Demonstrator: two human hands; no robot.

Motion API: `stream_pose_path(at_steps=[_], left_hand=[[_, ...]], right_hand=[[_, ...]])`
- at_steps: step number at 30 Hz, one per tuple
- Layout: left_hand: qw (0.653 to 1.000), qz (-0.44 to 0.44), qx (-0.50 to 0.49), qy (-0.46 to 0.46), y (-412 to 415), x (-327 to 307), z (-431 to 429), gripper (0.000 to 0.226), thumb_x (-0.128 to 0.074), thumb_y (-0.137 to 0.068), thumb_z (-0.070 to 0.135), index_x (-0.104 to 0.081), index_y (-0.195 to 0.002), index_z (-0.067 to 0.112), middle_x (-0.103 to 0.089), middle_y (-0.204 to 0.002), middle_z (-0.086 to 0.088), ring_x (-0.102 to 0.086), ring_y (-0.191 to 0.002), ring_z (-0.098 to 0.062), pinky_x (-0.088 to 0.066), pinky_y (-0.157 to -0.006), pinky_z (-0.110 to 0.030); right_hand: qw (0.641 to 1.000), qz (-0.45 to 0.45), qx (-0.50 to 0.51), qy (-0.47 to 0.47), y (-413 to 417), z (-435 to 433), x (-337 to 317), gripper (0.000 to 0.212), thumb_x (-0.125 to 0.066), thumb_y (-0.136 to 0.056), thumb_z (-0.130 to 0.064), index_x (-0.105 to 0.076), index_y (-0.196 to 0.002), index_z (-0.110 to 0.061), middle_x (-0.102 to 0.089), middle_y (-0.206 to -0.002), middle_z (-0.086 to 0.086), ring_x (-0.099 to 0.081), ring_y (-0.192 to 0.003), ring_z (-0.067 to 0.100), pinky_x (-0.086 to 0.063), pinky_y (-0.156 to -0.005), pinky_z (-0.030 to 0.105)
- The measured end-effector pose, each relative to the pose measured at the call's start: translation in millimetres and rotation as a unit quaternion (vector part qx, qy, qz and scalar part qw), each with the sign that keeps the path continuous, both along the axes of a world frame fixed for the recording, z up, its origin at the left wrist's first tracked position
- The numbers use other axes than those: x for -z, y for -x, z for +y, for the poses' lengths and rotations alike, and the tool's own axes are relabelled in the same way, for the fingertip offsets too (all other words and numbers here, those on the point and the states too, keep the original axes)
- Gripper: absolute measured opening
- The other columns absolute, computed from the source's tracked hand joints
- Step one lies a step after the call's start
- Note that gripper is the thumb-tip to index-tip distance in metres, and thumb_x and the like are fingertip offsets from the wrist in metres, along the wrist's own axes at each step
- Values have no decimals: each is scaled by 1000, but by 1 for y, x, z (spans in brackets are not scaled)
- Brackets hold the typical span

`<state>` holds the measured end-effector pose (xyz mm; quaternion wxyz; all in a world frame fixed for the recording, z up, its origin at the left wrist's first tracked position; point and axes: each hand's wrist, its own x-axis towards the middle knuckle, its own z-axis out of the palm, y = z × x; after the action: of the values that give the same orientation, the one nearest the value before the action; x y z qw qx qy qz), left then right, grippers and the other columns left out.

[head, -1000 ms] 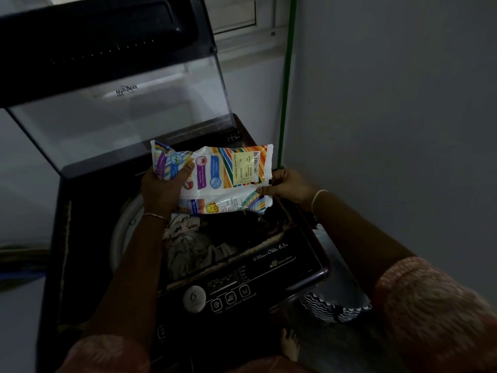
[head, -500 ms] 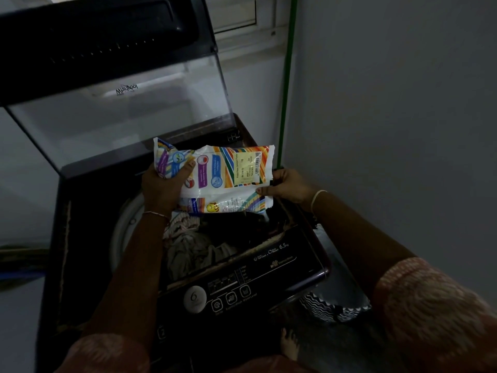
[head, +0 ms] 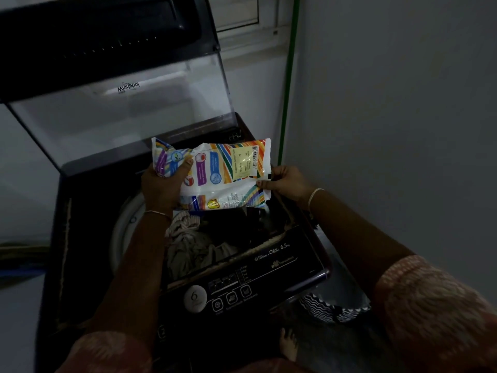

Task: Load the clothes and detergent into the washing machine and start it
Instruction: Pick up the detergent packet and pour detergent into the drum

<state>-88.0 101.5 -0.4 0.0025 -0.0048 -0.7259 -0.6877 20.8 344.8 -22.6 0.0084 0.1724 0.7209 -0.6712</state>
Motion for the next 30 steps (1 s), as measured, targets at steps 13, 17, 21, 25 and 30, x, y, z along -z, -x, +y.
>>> stream_pose_path(at_steps=[13, 17, 21, 25, 30], left_hand=[[984, -140, -5, -109, -3, 26, -23, 27, -77, -77, 26, -69, -100, 15, -72, -104, -11, -71, -88, -23, -58, -73, -37], [959, -238, 23, -151, -10, 34, -22, 14, -66, -86, 29, -68, -93, 17, -73, -87, -5, -71, -68, -19, -57, -55, -29], [925, -304, 96, -208, -16, 42, -22, 35, -53, -93, 36, -64, -117, 13, -75, -93, -7, -73, -77, -25, -59, -67, -35], [895, -355, 88, -255, -23, 40, -19, 43, -59, -85, 45, -64, -116, 15, -73, -102, -10, -70, -91, -29, -56, -75, -38], [844, -398, 84, -350, -41, 11, -9, 51, -31, -98, 48, -60, -101, 7, -68, -86, -23, -63, -82, -40, -58, -65, -42]], right_hand=[[992, -73, -86, -61, 19, 2, -35, 32, -76, -77, -17, -70, -103, 0, -72, -106, 13, -69, -99, 28, -55, -91, 39], [991, -71, -78, -78, 25, -6, -51, 31, -76, -79, -21, -72, -102, -1, -72, -103, 15, -69, -97, 31, -56, -88, 38], [992, -53, -46, -102, 31, -19, -69, 32, -74, -81, -22, -71, -99, 5, -73, -97, 15, -68, -74, 20, -57, -71, 24], [996, -31, 4, -88, 43, -37, -89, 19, -75, -80, -19, -71, -82, 0, -71, -89, 16, -63, -62, 15, -55, -63, 22], [998, 2, 56, -38, 62, -71, -123, 17, -76, -75, -13, -69, -75, 2, -71, -88, 23, -65, -66, 23, -58, -72, 34]])
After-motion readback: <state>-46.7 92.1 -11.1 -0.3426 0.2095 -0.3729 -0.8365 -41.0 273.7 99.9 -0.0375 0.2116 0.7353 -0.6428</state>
